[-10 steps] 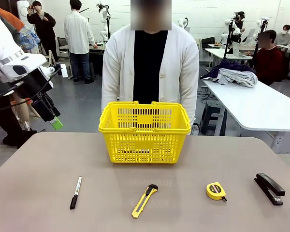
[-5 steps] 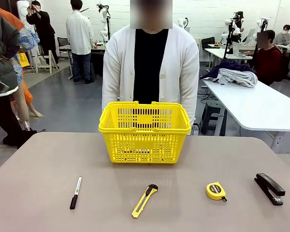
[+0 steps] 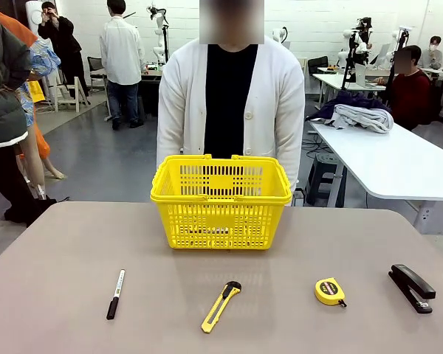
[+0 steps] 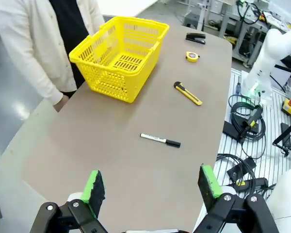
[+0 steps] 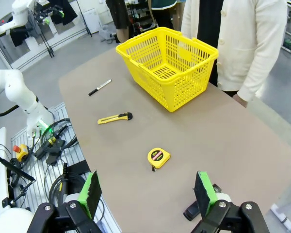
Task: Place the items the person wants into the basket.
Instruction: Pick up the item the person points to and place it in the Market Basket.
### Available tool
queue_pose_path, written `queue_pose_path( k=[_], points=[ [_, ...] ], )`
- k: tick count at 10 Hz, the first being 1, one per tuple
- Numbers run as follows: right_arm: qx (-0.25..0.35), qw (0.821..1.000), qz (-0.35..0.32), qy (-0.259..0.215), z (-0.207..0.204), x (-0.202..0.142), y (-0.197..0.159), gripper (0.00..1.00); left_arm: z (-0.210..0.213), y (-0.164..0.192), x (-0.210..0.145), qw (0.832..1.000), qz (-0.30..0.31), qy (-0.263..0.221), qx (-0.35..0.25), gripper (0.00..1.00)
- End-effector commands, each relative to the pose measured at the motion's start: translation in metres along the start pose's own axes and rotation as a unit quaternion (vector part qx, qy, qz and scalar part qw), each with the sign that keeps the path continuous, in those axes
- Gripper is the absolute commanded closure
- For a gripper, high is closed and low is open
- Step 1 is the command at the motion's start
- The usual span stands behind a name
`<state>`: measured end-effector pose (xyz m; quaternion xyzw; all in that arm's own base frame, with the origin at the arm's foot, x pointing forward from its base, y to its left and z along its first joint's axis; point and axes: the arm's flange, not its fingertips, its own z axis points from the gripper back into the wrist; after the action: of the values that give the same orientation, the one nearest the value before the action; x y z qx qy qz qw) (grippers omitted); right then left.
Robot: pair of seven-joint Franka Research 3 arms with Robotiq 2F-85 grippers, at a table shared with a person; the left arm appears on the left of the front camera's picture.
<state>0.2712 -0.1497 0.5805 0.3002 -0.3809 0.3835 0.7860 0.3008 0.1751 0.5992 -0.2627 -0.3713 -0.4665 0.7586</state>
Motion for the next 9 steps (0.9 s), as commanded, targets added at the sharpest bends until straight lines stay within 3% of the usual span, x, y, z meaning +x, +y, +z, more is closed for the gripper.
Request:
queue_pose_path(
  k=[1, 9],
  points=[
    [0.006, 1.0, 0.009, -0.01, -0.0001, 0.0001, -0.0017, 0.0, -0.0006, -0.0085, -0.0118, 1.0, -0.01, -0.023, 0.009, 0.0],
    [0.006, 1.0, 0.009, -0.01, -0.0001, 0.0001, -0.0017, 0.0, 0.0051, -0.0049, -0.0135, 1.0, 0.005, -0.006, 0.007, 0.0]
  ],
)
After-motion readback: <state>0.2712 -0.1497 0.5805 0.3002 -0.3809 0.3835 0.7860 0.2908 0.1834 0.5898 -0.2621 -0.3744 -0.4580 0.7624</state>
